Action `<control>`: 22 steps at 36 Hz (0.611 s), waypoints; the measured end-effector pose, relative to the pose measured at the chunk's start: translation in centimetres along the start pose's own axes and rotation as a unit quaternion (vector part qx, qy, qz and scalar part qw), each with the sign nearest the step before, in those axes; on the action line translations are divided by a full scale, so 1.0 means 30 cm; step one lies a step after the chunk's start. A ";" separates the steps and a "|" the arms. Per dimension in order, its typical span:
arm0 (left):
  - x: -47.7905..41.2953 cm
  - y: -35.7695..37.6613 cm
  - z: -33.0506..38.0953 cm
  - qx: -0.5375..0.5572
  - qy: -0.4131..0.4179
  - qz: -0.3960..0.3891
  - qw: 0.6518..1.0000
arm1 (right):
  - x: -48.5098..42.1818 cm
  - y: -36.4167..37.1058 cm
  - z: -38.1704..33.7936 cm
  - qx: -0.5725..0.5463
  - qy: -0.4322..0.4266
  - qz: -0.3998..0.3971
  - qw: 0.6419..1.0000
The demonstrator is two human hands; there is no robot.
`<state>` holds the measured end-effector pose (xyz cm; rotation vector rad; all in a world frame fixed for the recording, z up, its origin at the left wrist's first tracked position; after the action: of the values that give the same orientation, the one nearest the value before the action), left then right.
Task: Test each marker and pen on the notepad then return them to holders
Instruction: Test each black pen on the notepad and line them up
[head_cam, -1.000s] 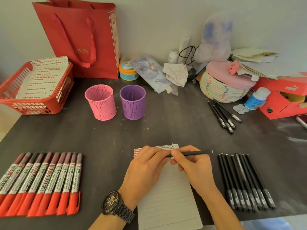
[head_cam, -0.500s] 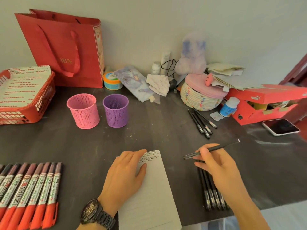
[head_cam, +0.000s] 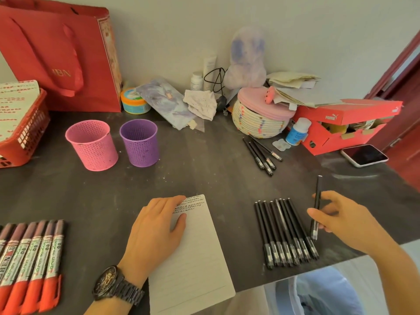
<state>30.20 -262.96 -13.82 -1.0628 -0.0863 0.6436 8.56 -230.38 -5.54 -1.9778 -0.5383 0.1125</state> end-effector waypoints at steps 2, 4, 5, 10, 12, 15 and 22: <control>-0.001 0.000 0.000 0.002 -0.001 -0.002 1.000 | -0.011 0.005 0.010 0.020 0.009 -0.013 1.000; -0.002 -0.002 0.000 0.003 -0.004 -0.006 1.000 | -0.021 0.010 0.020 0.034 0.021 -0.026 0.999; -0.002 -0.002 0.001 0.004 -0.005 -0.007 1.000 | -0.026 0.011 0.026 0.044 0.026 -0.032 0.998; -0.002 -0.006 0.002 0.008 -0.008 -0.009 1.000 | -0.042 0.025 0.042 0.085 0.034 -0.057 0.994; -0.002 -0.007 0.001 0.007 -0.009 -0.011 1.000 | -0.044 0.037 0.046 0.091 0.037 -0.072 0.993; -0.002 -0.009 0.002 0.009 -0.013 -0.012 1.000 | -0.045 0.053 0.052 0.093 0.046 -0.094 0.990; -0.005 -0.015 0.009 0.013 -0.017 -0.020 1.000 | -0.045 0.062 0.069 0.090 0.041 -0.085 0.991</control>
<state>30.18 -262.96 -13.27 -1.0225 -0.1271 0.6259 7.31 -229.91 -8.33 -1.7459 -0.6181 -0.0261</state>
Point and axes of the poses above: each hand's wrist, its own x-axis away from the middle knuckle, its own y-axis out of the palm, z = x × y, the point moved 2 cm from there along -x, towards the middle knuckle, and after that the axes turned 5 degrees about -y, right-handed, at the moved point
